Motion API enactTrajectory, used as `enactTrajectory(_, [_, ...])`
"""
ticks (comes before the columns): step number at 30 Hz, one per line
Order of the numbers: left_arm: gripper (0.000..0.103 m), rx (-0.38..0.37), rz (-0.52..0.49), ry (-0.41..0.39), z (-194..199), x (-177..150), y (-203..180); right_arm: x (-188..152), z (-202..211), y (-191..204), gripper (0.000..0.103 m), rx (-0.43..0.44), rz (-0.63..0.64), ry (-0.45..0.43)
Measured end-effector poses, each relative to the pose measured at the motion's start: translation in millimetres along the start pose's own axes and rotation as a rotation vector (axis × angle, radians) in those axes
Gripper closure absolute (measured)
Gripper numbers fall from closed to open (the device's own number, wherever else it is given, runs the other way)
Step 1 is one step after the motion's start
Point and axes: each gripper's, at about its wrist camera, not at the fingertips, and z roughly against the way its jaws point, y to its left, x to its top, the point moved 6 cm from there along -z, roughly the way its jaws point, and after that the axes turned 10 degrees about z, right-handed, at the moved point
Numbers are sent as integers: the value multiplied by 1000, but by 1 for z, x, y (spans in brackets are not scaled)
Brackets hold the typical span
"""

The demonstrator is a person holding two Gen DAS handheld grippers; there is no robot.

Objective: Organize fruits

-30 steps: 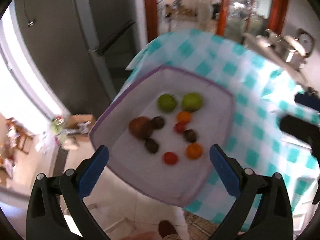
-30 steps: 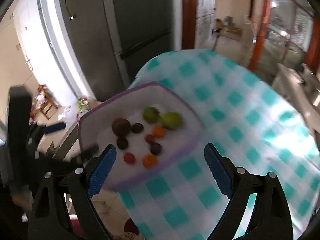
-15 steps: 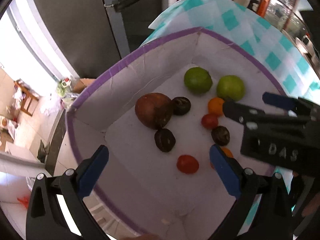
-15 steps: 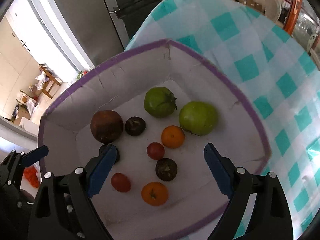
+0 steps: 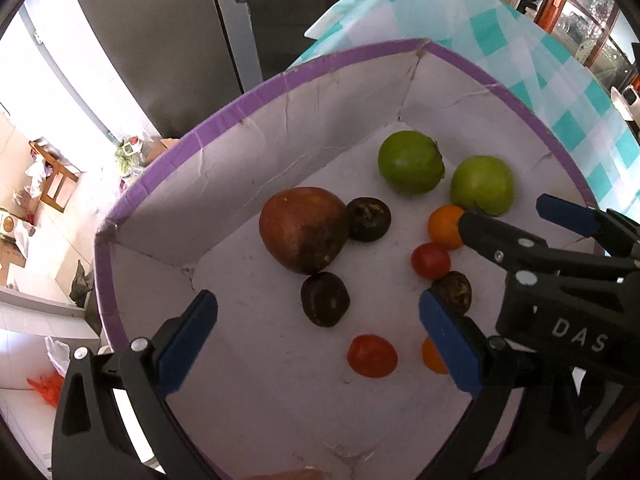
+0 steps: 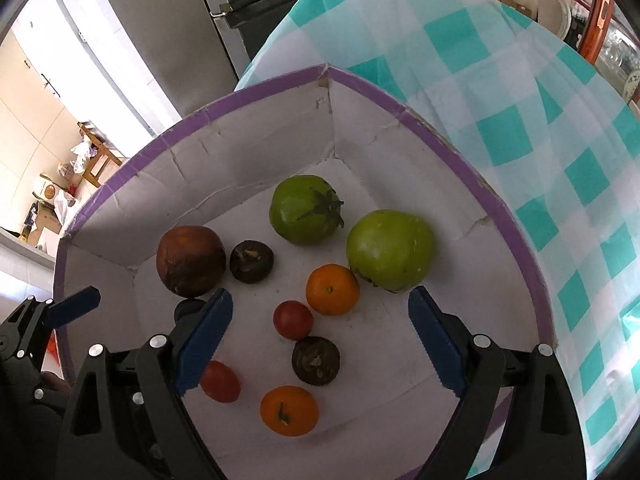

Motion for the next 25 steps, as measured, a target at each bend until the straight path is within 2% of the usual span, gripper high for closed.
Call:
enactTrajectory(8, [2,-16,21,33,-7,1,3,2,-2,3,16,-9,12,1])
enactTrajectory(12, [2,-48,28,62,-13,1,5,6,1,4,16,-25,13,-3])
enactTrajectory(15, [2,-39,24,29,-9,2,6,7,7,6,16,-36,15,-11])
enactTrajectory(19, [2,-37,12,24,-5,2,7,6,19,9,16,-43,7,-26])
enactTrajectory(25, [2,-17,-51,-22,21,-3,6,-4,51,5,16,-64,-54,-81])
